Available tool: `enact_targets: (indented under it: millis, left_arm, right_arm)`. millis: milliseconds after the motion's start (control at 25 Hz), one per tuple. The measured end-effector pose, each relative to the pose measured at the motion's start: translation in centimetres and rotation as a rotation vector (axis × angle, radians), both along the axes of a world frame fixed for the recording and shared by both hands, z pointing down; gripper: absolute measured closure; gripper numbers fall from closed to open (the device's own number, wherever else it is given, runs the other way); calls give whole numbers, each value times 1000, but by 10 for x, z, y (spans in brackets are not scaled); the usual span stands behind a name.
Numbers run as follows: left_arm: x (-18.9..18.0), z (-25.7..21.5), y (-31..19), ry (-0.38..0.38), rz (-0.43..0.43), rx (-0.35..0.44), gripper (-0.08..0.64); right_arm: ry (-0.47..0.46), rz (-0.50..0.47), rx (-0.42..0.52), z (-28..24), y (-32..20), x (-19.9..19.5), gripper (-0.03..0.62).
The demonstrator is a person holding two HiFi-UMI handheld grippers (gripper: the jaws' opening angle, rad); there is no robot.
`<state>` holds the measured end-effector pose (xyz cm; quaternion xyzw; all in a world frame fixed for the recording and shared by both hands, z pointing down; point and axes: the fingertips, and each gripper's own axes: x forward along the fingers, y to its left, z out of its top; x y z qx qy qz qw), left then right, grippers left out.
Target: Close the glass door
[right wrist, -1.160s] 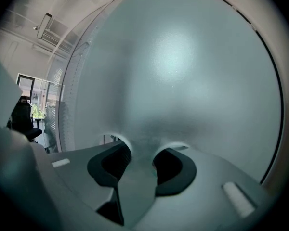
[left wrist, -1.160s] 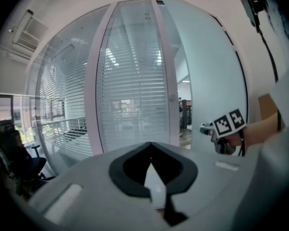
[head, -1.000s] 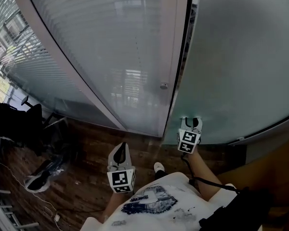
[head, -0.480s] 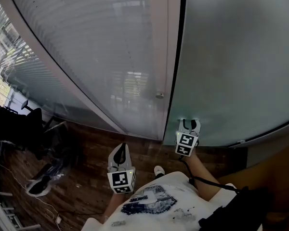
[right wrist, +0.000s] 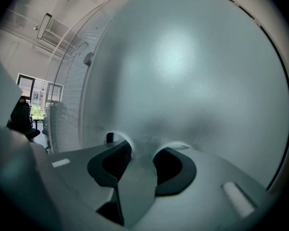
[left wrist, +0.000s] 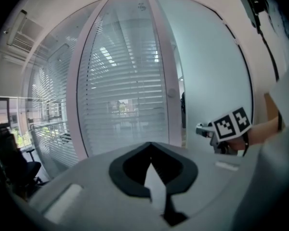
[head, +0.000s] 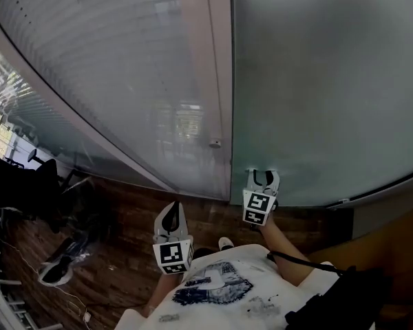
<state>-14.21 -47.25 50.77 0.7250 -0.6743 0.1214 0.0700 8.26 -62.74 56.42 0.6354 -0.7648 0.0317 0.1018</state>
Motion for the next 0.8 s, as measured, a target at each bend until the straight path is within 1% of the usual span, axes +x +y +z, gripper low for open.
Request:
enact_targets:
  millis: [320,640,800]
  left_arm:
    - [7,6,-12,-8,26,-20,557]
    - [13,6,-36,-12,90,-31,557]
    - [14,2,-46,-16,106,-23,557]
  right_arm:
    - [-3,-7,-2,2,-8,-1,448]
    - [0,2,-6,0,-14,0,448]
    - [-4,7,-3,-4,-18,1,448]
